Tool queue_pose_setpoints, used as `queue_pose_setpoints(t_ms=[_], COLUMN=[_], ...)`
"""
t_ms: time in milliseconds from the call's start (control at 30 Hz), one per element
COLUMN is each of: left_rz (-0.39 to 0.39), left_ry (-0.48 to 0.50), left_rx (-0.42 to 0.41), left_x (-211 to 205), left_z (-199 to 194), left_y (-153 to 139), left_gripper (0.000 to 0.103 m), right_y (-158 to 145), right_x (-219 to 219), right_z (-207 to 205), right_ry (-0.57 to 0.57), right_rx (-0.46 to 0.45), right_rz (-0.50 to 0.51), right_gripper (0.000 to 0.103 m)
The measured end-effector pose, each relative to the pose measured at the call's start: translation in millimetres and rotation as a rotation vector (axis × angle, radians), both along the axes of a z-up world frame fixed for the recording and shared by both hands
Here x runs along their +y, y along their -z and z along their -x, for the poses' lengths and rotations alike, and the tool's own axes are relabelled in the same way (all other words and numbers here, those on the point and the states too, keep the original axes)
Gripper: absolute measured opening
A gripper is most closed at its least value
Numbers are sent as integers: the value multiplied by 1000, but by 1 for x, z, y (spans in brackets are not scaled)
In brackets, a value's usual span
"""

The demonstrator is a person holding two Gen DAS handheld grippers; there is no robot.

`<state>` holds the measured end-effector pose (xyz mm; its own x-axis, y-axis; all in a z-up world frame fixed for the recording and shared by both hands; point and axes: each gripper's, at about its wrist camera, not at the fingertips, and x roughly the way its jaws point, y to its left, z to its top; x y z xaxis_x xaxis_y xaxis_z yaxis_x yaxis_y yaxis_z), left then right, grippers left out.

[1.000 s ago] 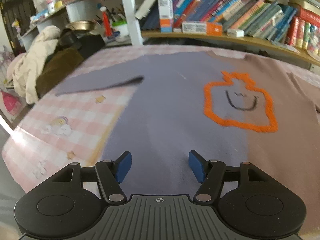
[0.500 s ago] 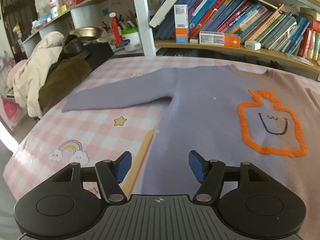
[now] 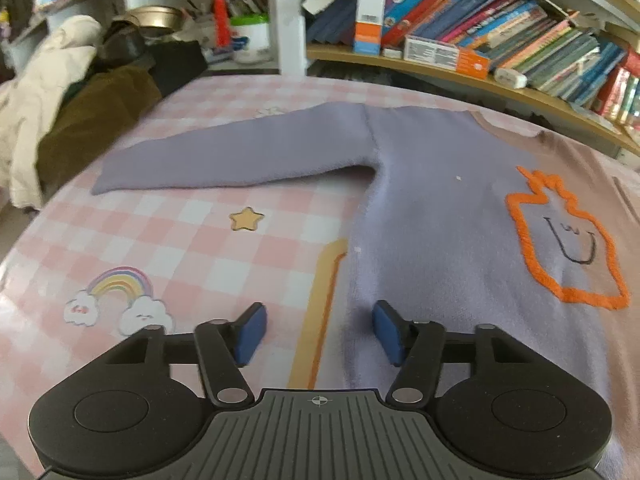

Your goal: Fold clothes

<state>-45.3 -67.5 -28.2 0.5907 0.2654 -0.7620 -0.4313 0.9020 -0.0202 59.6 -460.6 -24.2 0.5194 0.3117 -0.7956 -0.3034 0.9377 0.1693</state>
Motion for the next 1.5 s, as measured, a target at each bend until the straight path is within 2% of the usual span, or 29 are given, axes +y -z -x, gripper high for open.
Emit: queue_pose_setpoints(t_ms=[167,300,333,467,833,1300,1500], left_rz=[29,58,64,67,82,63,54], left_ry=[59,101,108,123,95,124,127], left_rx=[-13,-28,-31,-49,-65,-64,-91], left_x=[4,5,4,1,18,16,14], left_z=[-4,-5,-5,-4,2,-2,13], left_y=[1,0,1,1,2,2,-8], left_gripper=[45,23,16,6,5,6,11], right_y=[-1,0,0,0,1,2,-3], right_x=[4,8,10,16,33,32,22], right_z=[13,23,26,31,30,26,35], right_ry=[51,88,93,95,51,56,88], right_rx=[-6,-19,-24,-44,-86,-88,-65], right_rz=[4,10,13,23,58,59,35], right_gripper=[26,24,21,13,11,11,21])
